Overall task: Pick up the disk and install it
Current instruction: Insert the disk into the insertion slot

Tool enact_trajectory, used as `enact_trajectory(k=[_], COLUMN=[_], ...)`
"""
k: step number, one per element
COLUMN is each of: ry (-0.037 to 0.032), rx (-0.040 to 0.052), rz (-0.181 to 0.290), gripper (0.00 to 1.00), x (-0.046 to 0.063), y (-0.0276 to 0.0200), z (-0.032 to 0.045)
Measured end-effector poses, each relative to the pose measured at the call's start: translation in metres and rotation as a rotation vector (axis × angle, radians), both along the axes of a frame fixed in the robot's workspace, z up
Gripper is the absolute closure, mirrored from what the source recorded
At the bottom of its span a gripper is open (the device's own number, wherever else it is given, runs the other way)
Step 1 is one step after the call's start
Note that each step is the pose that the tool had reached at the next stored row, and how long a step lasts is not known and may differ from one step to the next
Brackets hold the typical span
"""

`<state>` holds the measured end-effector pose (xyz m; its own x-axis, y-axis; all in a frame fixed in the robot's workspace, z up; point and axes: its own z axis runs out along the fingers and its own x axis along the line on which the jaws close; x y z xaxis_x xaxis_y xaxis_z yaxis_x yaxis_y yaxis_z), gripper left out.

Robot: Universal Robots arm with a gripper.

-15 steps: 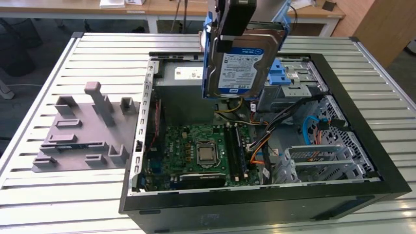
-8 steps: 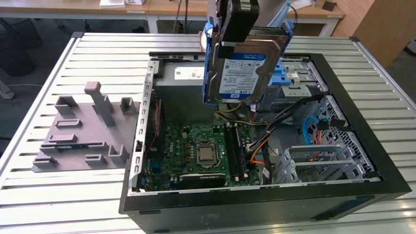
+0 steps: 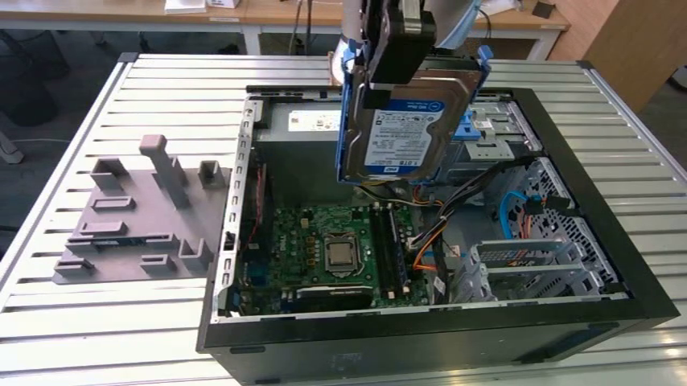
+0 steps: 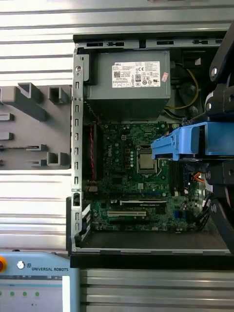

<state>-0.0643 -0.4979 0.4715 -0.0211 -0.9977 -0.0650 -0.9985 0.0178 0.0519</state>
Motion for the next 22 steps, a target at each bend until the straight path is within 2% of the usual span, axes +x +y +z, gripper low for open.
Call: enact_trajectory(k=[8, 9, 12, 13, 15, 17, 22], ry=[-0.0003, -0.0015, -0.0121, -0.0137, -0.0137, -0.0136, -0.0138], rx=[-0.0021, -0.0033, -0.0045, -0.0043, -0.0045, -0.0046, -0.0042], rz=[0.000, 0.000, 0.000, 0.000, 0.000, 0.000, 0.000], gripper=[0.63, 0.63, 0.63, 0.63, 0.63, 0.63, 0.63], x=[0.001, 0.001, 0.001, 0.002, 0.011, 0.016, 0.018], y=[-0.0153, -0.0163, -0.0185, -0.0189, -0.0202, -0.0216, -0.0318], z=[-0.0011, -0.0011, -0.0015, -0.0020, -0.0036, -0.0045, -0.0066])
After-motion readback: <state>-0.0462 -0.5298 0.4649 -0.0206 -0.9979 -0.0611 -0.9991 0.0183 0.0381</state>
